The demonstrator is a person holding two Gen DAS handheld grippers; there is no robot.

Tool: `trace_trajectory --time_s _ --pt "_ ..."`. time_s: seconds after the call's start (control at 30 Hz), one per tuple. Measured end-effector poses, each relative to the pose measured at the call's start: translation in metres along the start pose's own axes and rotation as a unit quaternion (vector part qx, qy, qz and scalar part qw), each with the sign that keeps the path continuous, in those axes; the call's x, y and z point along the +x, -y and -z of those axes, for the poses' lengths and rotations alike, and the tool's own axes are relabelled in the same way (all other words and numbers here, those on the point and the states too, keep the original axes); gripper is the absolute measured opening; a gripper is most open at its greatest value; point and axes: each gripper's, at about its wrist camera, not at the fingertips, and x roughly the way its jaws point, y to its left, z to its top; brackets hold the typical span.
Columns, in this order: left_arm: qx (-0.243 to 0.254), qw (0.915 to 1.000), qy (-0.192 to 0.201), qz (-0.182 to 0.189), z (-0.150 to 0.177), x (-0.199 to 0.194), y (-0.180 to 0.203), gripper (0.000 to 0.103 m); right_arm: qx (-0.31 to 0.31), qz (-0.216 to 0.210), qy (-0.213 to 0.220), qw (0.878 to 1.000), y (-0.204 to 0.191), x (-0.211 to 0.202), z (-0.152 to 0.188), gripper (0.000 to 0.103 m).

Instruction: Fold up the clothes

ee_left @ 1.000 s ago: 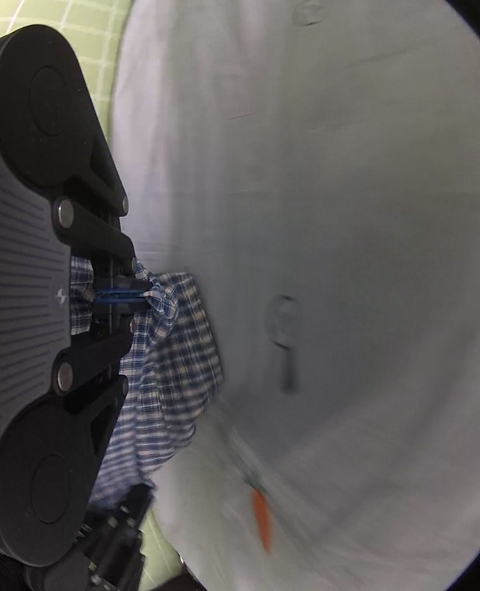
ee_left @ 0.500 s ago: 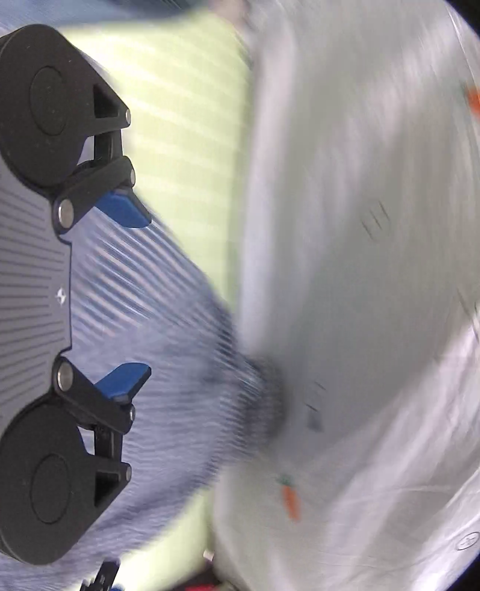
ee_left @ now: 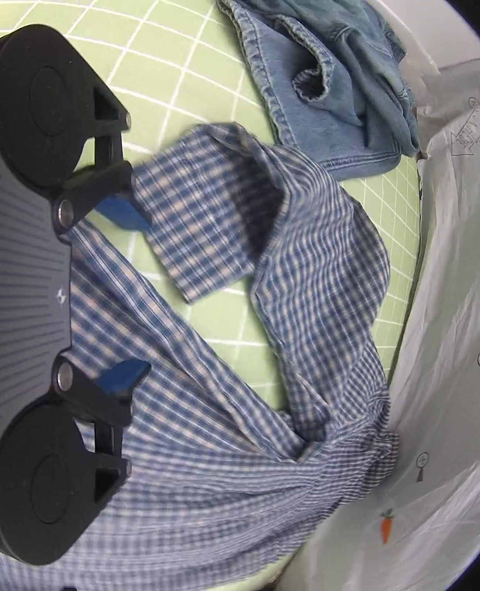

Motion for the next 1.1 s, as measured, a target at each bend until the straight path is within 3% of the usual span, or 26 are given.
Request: trace_trajectory --time_s 0.03,0.07,0.13,0.23,0.4,0.5,0.57,0.6,0.63,0.67,0.73,0.83,0.87,0.97,1.1 --pt "0.019 0.9998 0.008 -0.007 0.004 -0.002 0.002 0.052 -0.005 -0.006 0.007 1.0 -0.001 -0.003 0.002 0.062" --pt "0.032 0.9993 0.013 -0.012 0.006 -0.003 0.003 0.027 -0.01 -0.012 0.014 1.0 -0.001 -0.006 0.004 0.053" --pt "0.048 0.9985 0.02 -0.017 0.01 -0.005 0.003 0.002 -0.033 -0.007 0.019 0.999 -0.009 -0.008 0.001 0.008" --pt "0.019 0.9995 0.024 -0.01 0.016 -0.017 -0.011 0.001 -0.074 0.019 0.019 0.997 -0.022 -0.009 -0.001 0.003" --pt "-0.043 0.9971 0.008 -0.062 0.034 -0.049 -0.054 0.003 -0.089 0.04 0.009 0.995 -0.023 -0.008 -0.002 0.002" --pt "-0.106 0.9923 -0.017 -0.063 0.048 -0.064 -0.077 0.016 -0.091 0.042 0.002 0.995 -0.023 -0.007 -0.005 0.003" --pt "-0.119 0.9902 -0.023 -0.068 0.054 -0.077 -0.075 0.037 -0.091 0.039 -0.009 0.995 -0.023 -0.009 -0.01 0.007" --pt "-0.123 0.9901 -0.019 -0.065 0.056 -0.085 -0.072 0.043 -0.09 0.038 -0.015 0.995 -0.023 -0.009 -0.012 0.018" --pt "-0.124 0.9908 -0.007 -0.054 0.057 -0.095 -0.065 0.056 -0.082 0.033 -0.01 0.996 -0.021 -0.014 -0.013 0.029" --pt "-0.123 0.9916 0.006 -0.041 0.058 -0.104 -0.057 0.068 -0.071 0.026 -0.003 0.997 -0.018 -0.021 -0.015 0.048" --pt "-0.109 0.9933 0.031 -0.02 0.055 -0.12 -0.03 0.078 -0.047 0.01 0.009 0.999 -0.008 -0.031 -0.017 0.077" --pt "-0.088 0.9941 0.063 -0.003 0.052 -0.142 0.02 0.086 -0.002 -0.024 0.018 1.0 0.015 -0.045 -0.019 0.097" --pt "-0.082 0.9939 0.073 0.003 0.052 -0.148 0.037 0.091 0.019 -0.039 0.016 0.999 0.026 -0.048 -0.021 0.101" --pt "-0.064 0.9924 0.1 0.031 0.053 -0.157 0.092 0.094 0.063 -0.071 0.025 0.995 0.059 -0.054 -0.027 0.103" --pt "-0.049 0.9914 0.109 0.053 0.053 -0.155 0.159 0.096 0.094 -0.055 0.046 0.993 0.104 -0.051 -0.043 0.103"
